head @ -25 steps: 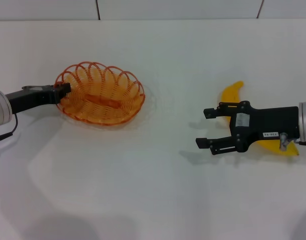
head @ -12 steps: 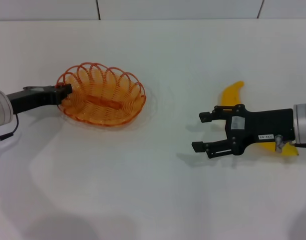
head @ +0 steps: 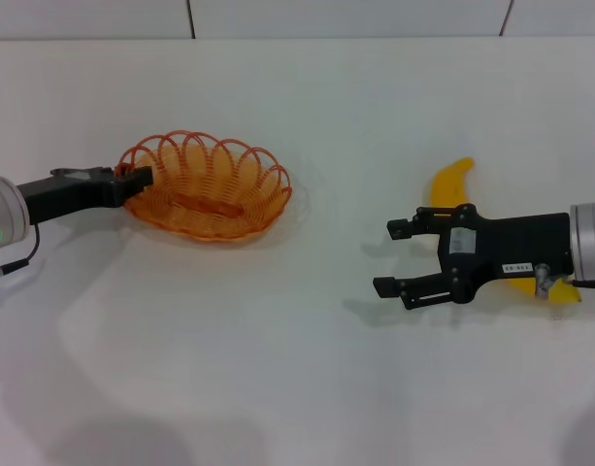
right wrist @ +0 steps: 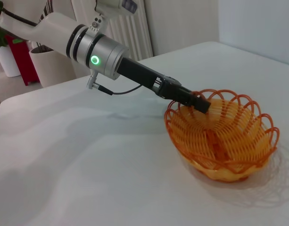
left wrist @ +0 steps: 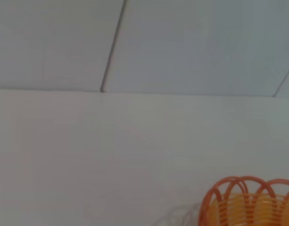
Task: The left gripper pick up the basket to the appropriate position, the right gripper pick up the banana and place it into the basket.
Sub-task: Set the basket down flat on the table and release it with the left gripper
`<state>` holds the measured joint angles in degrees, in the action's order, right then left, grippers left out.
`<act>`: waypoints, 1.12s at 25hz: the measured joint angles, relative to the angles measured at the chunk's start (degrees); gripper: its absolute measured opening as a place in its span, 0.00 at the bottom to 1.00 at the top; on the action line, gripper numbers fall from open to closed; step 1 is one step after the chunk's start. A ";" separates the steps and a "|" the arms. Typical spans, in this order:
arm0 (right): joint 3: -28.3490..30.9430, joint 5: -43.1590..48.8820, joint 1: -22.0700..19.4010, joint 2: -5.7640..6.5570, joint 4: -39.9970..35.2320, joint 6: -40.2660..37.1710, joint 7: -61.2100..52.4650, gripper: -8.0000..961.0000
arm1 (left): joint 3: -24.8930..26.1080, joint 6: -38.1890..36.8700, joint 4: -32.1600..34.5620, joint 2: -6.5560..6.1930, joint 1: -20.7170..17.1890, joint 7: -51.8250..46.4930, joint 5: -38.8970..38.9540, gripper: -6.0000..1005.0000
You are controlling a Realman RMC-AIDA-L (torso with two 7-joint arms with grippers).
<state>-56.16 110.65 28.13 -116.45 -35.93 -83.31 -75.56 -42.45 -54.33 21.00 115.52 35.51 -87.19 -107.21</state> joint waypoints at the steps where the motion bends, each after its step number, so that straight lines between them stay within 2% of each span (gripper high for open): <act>1: 0.00 0.00 0.00 0.00 0.00 0.00 0.01 0.92 | 0.00 0.00 -0.03 0.00 0.03 0.12 0.00 0.16; 4: 0.00 0.01 0.00 0.00 0.00 0.00 0.06 0.92 | 0.00 -0.01 -0.08 0.02 0.13 0.21 0.01 0.23; 9: 0.00 0.05 0.00 -0.05 0.01 0.00 0.07 0.92 | -0.11 -0.09 0.09 0.30 0.09 1.24 0.46 0.46; 12: 0.00 0.08 -0.16 -0.06 0.13 0.03 0.07 0.92 | -0.14 -0.22 0.37 0.69 0.00 2.50 0.59 0.70; 17: 0.00 0.09 -0.33 -0.09 0.19 1.04 0.07 0.92 | -0.17 -0.34 2.11 0.85 -0.75 3.49 0.68 0.89; 28: 0.25 -0.02 -0.57 -0.09 0.69 2.23 0.07 0.92 | -0.10 -6.27 9.10 0.94 -6.43 4.26 2.75 0.89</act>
<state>-55.92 110.64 27.56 -116.55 -35.24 -81.09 -75.49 -42.55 -60.60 30.10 116.46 29.08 -82.93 -104.46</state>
